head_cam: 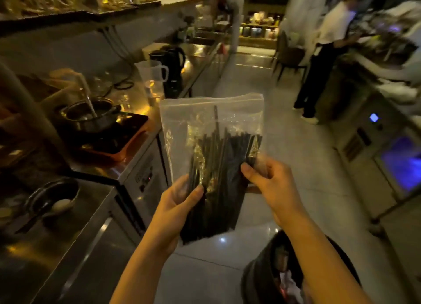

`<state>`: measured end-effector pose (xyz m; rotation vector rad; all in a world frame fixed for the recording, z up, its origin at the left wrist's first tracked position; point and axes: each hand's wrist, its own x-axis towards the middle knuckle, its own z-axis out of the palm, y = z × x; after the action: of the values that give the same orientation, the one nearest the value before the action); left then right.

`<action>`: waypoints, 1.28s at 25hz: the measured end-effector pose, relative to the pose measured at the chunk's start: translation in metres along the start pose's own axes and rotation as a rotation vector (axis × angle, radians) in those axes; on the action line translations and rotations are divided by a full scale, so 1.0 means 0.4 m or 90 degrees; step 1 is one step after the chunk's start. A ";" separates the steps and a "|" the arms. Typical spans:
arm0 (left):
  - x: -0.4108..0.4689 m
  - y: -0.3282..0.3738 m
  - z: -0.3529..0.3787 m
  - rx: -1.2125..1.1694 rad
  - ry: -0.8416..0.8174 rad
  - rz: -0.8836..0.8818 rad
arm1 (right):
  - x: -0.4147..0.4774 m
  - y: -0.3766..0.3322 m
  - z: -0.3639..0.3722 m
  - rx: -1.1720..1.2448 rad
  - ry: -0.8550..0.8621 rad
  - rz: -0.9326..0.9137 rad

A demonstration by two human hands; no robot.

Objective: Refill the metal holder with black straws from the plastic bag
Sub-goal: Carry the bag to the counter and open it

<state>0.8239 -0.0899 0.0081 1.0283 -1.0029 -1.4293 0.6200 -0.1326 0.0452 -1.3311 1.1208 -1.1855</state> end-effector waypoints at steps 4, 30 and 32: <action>0.013 -0.060 0.030 -0.074 -0.100 -0.029 | -0.089 0.031 -0.042 -0.077 0.125 0.003; -0.276 -0.333 0.862 0.058 -0.585 -0.204 | -0.871 0.002 -0.661 -0.129 0.750 -0.019; -0.324 -0.361 0.961 0.076 -0.608 -0.219 | -0.942 0.003 -0.745 -0.130 0.772 -0.013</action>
<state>0.4247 0.0695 -0.0150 0.5803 -1.6454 -2.2502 0.2882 0.2142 0.0236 -0.6640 2.0912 -2.0066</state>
